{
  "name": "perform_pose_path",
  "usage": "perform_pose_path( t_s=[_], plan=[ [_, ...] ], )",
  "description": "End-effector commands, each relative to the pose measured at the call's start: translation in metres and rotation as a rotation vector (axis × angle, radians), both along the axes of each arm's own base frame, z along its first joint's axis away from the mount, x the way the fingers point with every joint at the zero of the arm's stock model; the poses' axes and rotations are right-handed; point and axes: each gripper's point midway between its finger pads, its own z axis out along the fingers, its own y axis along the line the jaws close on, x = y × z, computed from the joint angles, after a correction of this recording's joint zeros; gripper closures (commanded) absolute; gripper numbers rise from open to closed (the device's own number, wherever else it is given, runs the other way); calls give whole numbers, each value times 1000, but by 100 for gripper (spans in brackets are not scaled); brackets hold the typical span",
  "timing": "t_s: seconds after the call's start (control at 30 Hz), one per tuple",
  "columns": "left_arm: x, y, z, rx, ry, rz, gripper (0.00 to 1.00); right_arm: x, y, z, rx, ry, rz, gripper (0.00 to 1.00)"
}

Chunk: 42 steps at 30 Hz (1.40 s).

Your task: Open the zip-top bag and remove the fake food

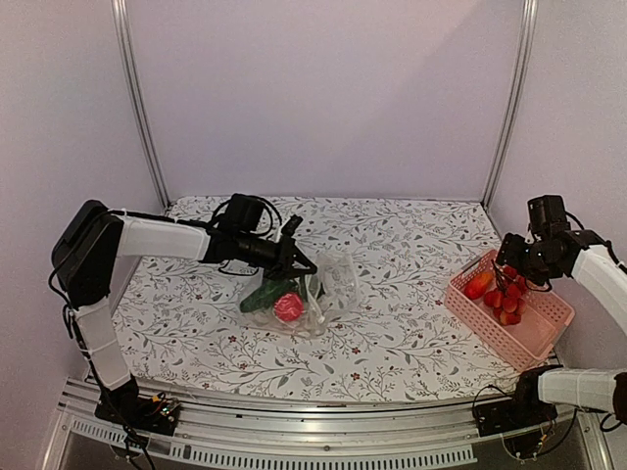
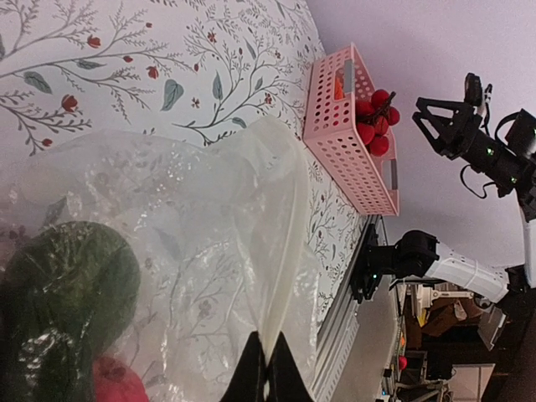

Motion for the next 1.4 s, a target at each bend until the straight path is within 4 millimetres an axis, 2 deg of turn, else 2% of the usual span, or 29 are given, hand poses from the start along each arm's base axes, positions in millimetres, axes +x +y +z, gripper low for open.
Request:
perform_pose_path(
  t_s=[0.0, 0.23, 0.47, 0.57, 0.73, 0.83, 0.93, 1.0, 1.1, 1.37],
  plan=[
    [5, 5, 0, 9, -13, -3, 100, 23, 24, 26, 50, -94, 154, 19],
    [1, 7, 11, 11, -18, -17, 100, 36, 81, 49, 188, -220, 463, 19],
    [-3, 6, 27, -17, -31, -37, 100, 39, 164, 79, 297, -365, 765, 26],
    [-6, 5, 32, -33, -29, -49, 100, 37, 206, 81, 350, -384, 869, 28],
    [-11, 8, 34, -101, 44, -80, 100, 26, 281, 72, 409, -384, 1050, 29],
    [-12, 10, 39, -162, 47, -94, 100, 14, 329, 65, 378, -402, 1189, 30],
    [-17, 10, 45, -172, 40, -121, 100, 5, 362, 54, 304, -430, 1307, 30],
    [-22, 10, 51, -179, 35, -148, 100, 3, 380, 43, 252, -446, 1362, 32],
    [-29, 13, 55, -178, 31, -171, 100, 1, 398, 39, 197, -514, 1421, 34],
    [-46, 20, 47, -221, 88, -197, 100, -2, 438, -1, 69, -592, 1546, 35]
  ],
)
